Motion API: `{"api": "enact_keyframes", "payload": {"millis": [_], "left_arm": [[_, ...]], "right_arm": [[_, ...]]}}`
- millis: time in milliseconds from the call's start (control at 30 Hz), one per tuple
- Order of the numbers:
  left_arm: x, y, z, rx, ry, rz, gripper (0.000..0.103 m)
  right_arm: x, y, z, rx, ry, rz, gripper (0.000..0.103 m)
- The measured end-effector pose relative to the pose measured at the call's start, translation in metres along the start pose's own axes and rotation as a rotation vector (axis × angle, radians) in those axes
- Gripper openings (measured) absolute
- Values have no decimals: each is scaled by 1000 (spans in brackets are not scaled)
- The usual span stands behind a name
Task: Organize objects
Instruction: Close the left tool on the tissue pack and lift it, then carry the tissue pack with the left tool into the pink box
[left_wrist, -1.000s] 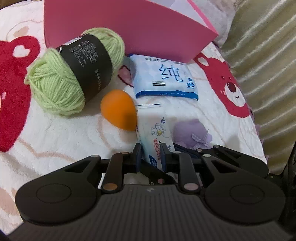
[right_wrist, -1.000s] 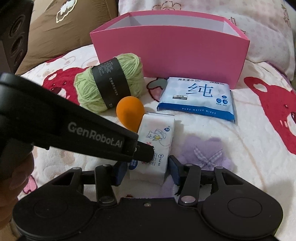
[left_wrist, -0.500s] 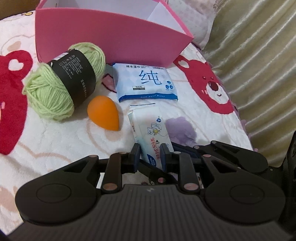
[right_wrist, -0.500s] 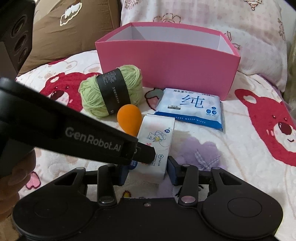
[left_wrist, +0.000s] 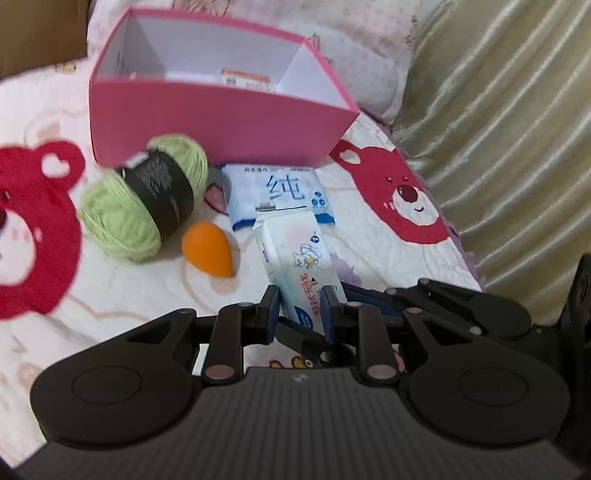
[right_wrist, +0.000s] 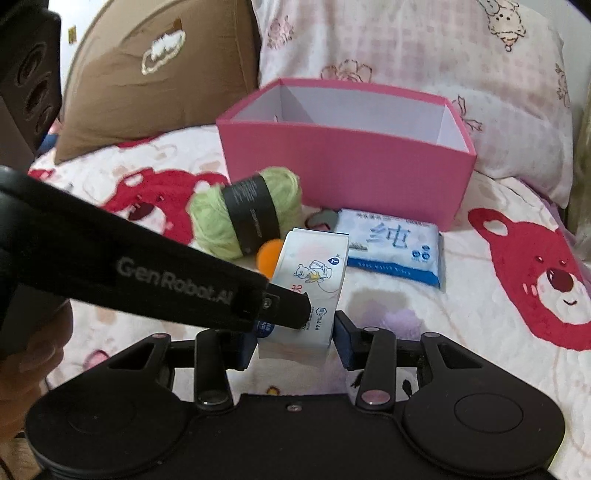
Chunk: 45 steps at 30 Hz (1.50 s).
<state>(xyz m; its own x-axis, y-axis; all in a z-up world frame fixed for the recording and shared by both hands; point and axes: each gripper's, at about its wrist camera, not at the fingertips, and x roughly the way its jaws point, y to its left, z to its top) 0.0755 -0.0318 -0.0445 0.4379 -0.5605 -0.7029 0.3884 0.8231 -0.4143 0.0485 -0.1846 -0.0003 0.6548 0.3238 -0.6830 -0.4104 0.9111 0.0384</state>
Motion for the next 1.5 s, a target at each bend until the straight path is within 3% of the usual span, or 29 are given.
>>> {"api": "enact_keyframes", "payload": {"millis": [167, 400, 833, 1067, 1167, 1300, 1500], "left_arm": [[-20, -14, 6, 22, 5, 50, 22], [-41, -30, 14, 117, -8, 139, 24], [-84, -38, 67, 85, -37, 143, 23], [-90, -32, 96, -10, -5, 142, 24], [-96, -29, 106, -41, -3, 136, 24], [-100, -33, 117, -26, -23, 163, 24], [-95, -39, 135, -27, -83, 220, 25]], "right_arm": [[-16, -3, 6, 28, -40, 76, 48], [-23, 2, 15, 57, -78, 108, 48], [-48, -2, 74, 81, -110, 212, 48], [-45, -12, 101, 103, -63, 250, 48], [-47, -9, 107, 47, -94, 254, 48], [-46, -16, 121, 82, -90, 290, 48], [-39, -20, 147, 85, -79, 274, 48]]}}
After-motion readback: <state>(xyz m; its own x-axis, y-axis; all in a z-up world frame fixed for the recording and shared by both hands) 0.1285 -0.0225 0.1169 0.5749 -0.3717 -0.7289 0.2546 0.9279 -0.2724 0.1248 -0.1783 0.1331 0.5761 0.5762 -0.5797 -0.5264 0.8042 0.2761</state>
